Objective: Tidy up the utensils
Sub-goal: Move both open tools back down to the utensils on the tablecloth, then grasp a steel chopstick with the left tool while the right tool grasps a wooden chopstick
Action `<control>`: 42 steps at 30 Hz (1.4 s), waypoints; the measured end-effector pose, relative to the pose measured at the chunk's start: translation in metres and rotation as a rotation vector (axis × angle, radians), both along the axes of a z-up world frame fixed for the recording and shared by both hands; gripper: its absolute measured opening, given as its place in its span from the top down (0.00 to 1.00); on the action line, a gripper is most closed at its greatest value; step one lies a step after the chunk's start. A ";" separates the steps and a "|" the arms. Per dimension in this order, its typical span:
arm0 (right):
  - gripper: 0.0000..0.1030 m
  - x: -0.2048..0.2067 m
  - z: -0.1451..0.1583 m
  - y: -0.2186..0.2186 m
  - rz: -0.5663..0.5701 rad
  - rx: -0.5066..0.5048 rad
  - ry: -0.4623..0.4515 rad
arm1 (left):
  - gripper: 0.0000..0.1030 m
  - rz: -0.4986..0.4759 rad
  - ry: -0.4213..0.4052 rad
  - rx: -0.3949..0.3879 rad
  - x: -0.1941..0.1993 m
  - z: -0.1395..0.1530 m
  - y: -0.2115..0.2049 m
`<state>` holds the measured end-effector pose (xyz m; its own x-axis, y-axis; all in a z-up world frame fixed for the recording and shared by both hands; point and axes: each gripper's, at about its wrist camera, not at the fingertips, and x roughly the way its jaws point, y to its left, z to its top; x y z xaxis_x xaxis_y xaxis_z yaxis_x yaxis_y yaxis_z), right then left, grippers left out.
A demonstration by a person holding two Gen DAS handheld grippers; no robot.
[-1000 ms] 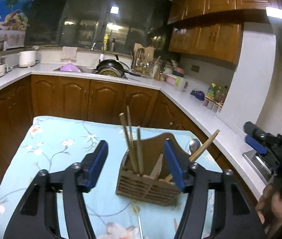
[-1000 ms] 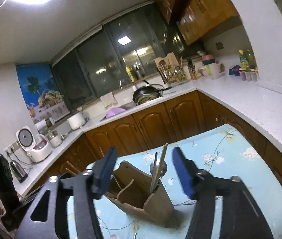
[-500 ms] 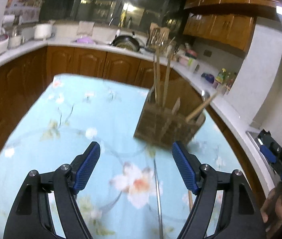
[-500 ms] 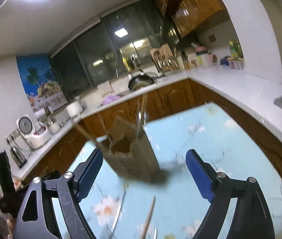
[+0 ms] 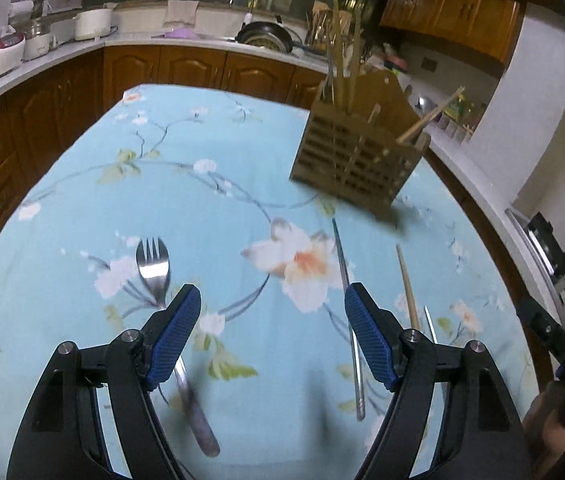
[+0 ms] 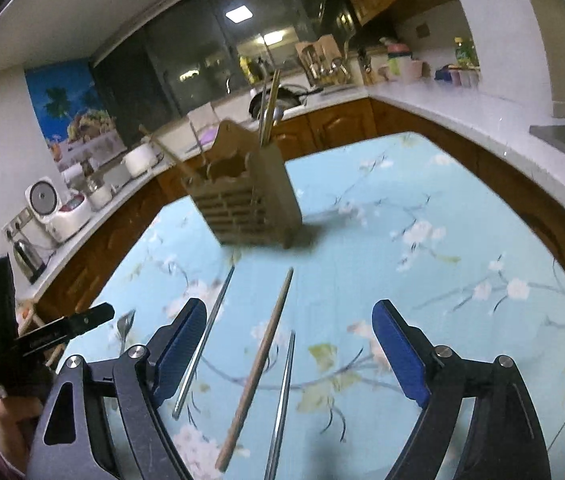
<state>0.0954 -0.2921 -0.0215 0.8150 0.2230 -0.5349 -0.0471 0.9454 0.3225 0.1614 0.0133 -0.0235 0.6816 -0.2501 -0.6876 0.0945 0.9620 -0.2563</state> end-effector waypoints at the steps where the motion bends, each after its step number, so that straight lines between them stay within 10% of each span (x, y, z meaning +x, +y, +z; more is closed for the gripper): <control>1: 0.16 -0.001 -0.003 0.002 0.004 -0.001 0.008 | 0.26 -0.001 0.010 0.002 -0.001 -0.003 -0.001; 15: 0.19 0.014 -0.020 0.021 0.051 -0.033 0.077 | 0.26 -0.048 0.067 0.025 0.020 -0.009 -0.019; 38: 0.93 0.136 -0.065 0.040 0.098 -0.136 0.302 | 0.29 -0.160 0.171 0.135 0.117 -0.032 -0.078; 42: 0.94 0.136 -0.064 0.025 0.066 -0.138 0.298 | 0.37 -0.193 0.188 0.154 0.129 -0.039 -0.093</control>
<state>0.2318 -0.2666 -0.0855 0.6040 0.1791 -0.7766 -0.0329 0.9792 0.2003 0.2909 -0.0798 -0.0628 0.4885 -0.2461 -0.8371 0.2443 0.9596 -0.1395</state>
